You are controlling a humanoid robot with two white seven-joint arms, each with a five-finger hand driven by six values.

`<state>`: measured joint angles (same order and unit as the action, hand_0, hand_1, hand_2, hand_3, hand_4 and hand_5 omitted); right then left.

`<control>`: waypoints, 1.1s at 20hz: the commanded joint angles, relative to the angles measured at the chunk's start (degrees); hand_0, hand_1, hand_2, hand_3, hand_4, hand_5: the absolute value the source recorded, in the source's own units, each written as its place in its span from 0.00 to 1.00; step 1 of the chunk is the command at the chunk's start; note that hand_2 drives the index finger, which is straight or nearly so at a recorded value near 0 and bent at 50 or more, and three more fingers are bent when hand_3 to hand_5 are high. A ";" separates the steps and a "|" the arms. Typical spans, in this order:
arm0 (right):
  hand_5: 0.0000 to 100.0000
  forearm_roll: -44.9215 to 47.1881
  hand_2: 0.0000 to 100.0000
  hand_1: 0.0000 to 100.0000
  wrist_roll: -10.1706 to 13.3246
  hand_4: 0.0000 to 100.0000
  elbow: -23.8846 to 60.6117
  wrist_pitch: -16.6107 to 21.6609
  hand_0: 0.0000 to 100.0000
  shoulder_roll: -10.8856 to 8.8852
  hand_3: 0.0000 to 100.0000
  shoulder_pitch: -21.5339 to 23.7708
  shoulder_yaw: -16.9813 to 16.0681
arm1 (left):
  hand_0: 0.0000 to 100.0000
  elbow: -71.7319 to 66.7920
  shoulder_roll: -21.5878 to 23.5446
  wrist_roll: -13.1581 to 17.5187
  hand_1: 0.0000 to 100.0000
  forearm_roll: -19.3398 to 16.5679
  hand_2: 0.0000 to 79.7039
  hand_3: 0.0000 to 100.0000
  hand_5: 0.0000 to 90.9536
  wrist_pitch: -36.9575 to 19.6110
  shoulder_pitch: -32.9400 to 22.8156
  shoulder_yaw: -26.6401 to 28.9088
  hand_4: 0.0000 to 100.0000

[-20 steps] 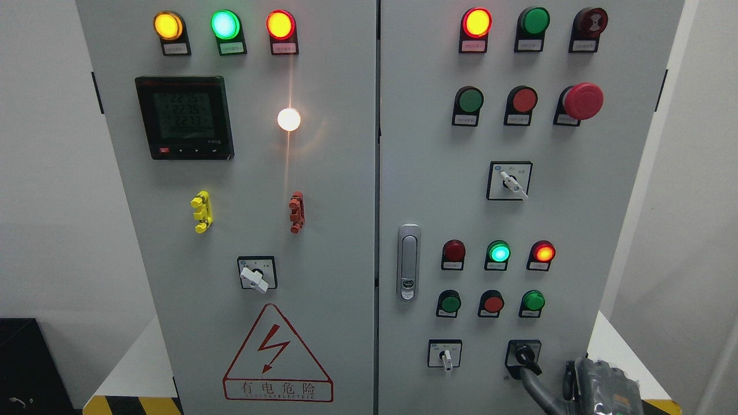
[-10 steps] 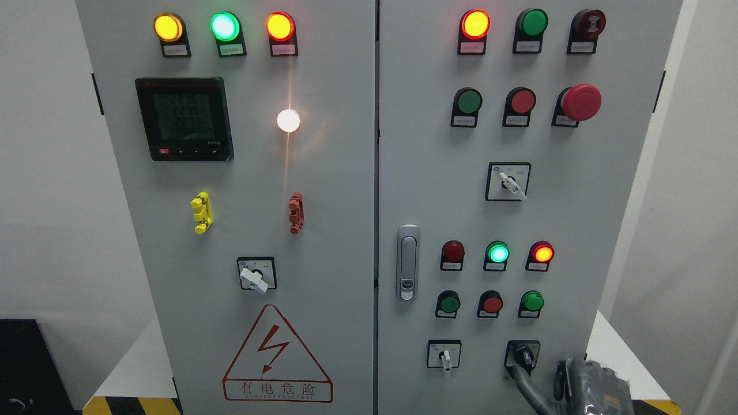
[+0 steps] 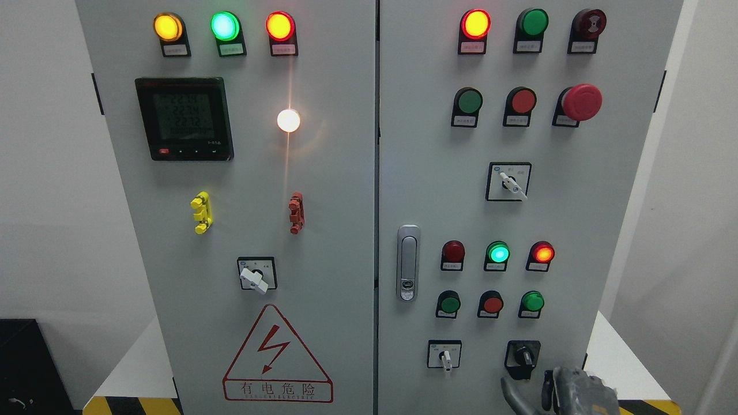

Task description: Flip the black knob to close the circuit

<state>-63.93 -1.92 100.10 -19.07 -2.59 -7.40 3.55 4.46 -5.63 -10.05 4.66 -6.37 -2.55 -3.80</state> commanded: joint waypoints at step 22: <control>0.14 52.31 0.12 0.04 10.54 0.19 17.94 11.50 0.00 9.71 0.22 18.03 -0.21 | 0.12 0.02 0.00 0.03 0.56 0.00 0.00 0.00 0.00 -0.04 0.00 -0.07 0.00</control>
<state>-25.27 8.01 114.56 -10.12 4.78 6.97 3.53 4.47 -5.63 -9.83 4.66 -6.37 -2.55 -3.81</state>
